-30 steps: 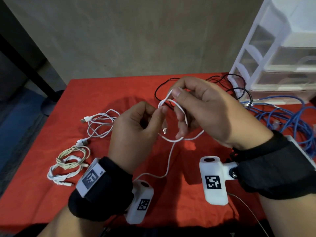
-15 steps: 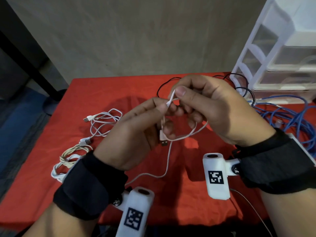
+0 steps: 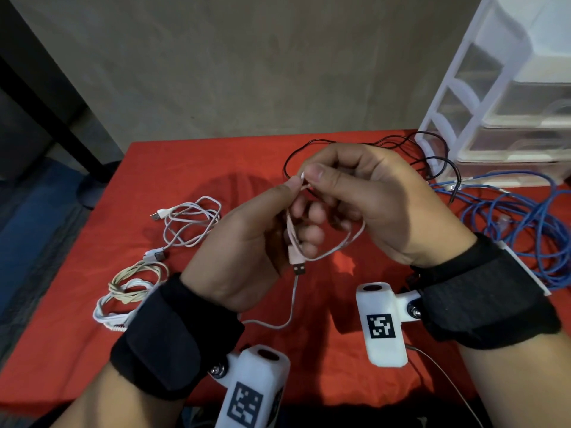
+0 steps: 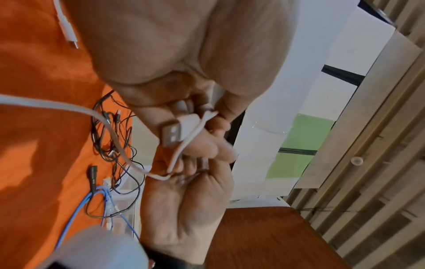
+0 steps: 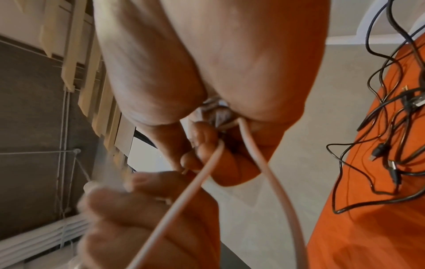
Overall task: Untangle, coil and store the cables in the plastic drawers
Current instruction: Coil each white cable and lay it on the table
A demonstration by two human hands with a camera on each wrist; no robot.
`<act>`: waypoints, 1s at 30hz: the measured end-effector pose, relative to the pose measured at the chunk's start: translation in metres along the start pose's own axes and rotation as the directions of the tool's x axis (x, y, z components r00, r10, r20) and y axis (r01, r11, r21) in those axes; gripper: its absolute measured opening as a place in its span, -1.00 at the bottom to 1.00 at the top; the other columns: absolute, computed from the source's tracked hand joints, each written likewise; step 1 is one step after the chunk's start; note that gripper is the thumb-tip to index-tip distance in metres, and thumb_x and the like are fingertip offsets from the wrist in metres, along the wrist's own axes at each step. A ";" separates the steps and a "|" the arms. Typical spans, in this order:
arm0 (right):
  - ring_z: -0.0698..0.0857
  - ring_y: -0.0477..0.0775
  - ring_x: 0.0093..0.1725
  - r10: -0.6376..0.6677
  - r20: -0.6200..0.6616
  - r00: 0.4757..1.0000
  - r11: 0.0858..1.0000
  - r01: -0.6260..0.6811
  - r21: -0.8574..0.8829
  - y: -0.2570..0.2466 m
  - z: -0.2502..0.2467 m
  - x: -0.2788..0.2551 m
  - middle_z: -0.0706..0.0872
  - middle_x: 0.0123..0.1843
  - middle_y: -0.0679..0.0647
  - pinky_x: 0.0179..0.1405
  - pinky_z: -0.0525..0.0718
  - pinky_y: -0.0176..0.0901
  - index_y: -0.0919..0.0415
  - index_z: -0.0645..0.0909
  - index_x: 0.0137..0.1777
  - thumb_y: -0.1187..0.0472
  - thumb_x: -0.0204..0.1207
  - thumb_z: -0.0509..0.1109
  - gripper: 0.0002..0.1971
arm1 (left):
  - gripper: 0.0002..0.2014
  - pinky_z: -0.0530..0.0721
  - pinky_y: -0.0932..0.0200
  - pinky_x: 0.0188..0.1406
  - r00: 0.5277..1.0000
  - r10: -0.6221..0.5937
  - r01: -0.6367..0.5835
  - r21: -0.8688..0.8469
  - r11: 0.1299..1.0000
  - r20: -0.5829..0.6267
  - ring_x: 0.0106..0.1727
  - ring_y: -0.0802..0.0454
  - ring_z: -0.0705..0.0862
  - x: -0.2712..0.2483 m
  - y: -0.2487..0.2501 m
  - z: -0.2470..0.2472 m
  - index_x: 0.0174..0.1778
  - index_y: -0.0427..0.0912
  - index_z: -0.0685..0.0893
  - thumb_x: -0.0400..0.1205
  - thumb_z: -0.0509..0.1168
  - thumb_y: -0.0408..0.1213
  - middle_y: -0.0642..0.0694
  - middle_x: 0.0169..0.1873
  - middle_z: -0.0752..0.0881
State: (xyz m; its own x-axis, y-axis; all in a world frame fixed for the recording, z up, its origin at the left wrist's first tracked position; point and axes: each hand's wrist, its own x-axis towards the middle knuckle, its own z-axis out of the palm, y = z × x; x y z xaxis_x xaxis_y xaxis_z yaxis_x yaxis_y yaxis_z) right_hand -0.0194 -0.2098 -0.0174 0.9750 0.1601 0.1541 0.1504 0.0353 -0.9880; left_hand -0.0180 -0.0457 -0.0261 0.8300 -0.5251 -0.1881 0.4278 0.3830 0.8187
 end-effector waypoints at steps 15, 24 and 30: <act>0.60 0.28 -0.28 0.160 -0.140 0.977 0.969 -0.129 0.210 0.010 0.003 0.006 0.60 0.01 0.73 -0.33 0.67 0.02 0.51 0.60 0.17 0.24 0.75 0.32 -0.74 | -0.71 0.69 0.18 -0.20 0.984 0.165 -0.141 -0.285 0.948 0.064 -0.32 0.08 0.65 0.005 -0.002 0.002 -0.23 -0.14 0.48 0.78 0.06 -0.15 -0.03 -0.33 0.55; 0.49 -0.01 -0.63 0.236 -0.029 0.971 0.921 -0.233 -0.312 0.013 0.005 -0.001 0.60 -0.43 0.09 -0.73 0.44 -0.23 0.11 0.73 -0.05 0.16 0.78 0.29 -0.78 | -0.65 0.74 0.32 -0.16 0.945 0.317 -0.326 -0.218 0.920 -0.076 -0.19 0.22 0.79 0.006 0.023 -0.016 -0.18 -0.10 0.48 0.85 -0.03 -0.08 -0.10 0.18 0.81; 0.49 -0.04 -0.43 0.125 0.249 0.960 0.653 0.109 -0.750 0.006 0.026 -0.012 0.51 -0.46 0.06 -0.39 0.38 -0.17 0.22 0.50 -0.28 0.05 0.78 0.28 -0.61 | -0.72 0.71 -0.21 0.33 0.840 0.514 -0.508 0.083 0.858 -0.173 0.41 -0.28 0.69 0.013 0.027 -0.033 -0.01 -0.10 0.50 0.87 -0.03 -0.10 -0.26 0.48 0.63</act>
State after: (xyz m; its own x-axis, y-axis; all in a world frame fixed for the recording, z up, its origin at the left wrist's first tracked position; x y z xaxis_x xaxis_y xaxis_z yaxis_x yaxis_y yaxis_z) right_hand -0.0346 -0.1863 -0.0252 0.9145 0.4038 0.0269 0.3273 -0.6989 -0.6359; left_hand 0.0166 -0.0174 -0.0243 0.9791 -0.1131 0.1691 -0.0841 0.5319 0.8426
